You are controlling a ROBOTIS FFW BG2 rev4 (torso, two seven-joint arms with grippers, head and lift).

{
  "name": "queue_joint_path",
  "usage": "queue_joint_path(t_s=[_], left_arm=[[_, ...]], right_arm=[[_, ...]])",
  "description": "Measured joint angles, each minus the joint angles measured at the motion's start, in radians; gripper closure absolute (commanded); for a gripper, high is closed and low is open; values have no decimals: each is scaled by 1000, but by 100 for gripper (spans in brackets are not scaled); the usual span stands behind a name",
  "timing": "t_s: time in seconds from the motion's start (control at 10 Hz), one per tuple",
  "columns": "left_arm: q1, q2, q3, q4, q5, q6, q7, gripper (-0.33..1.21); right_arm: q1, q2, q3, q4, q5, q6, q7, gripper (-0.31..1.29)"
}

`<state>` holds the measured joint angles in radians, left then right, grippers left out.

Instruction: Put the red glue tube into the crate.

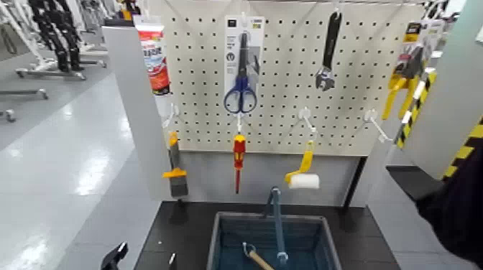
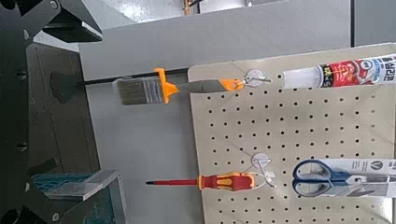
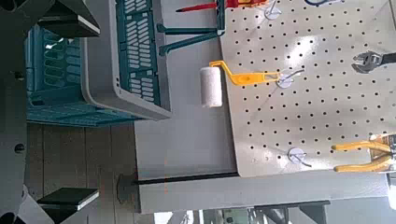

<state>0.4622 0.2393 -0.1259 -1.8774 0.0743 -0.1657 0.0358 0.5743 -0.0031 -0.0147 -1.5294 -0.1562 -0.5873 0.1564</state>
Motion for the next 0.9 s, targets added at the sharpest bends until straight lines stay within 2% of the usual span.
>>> queue_joint_path(t_s=[0.4,0.9], left_arm=[[-24,6,-11,-13,31,56,3,16],[-221,3,41,-153,128,352,-85,21]], right_arm=[[-2,0,0,2,0,4,0,10],[-5,0,2,6,0,4,-1,10]])
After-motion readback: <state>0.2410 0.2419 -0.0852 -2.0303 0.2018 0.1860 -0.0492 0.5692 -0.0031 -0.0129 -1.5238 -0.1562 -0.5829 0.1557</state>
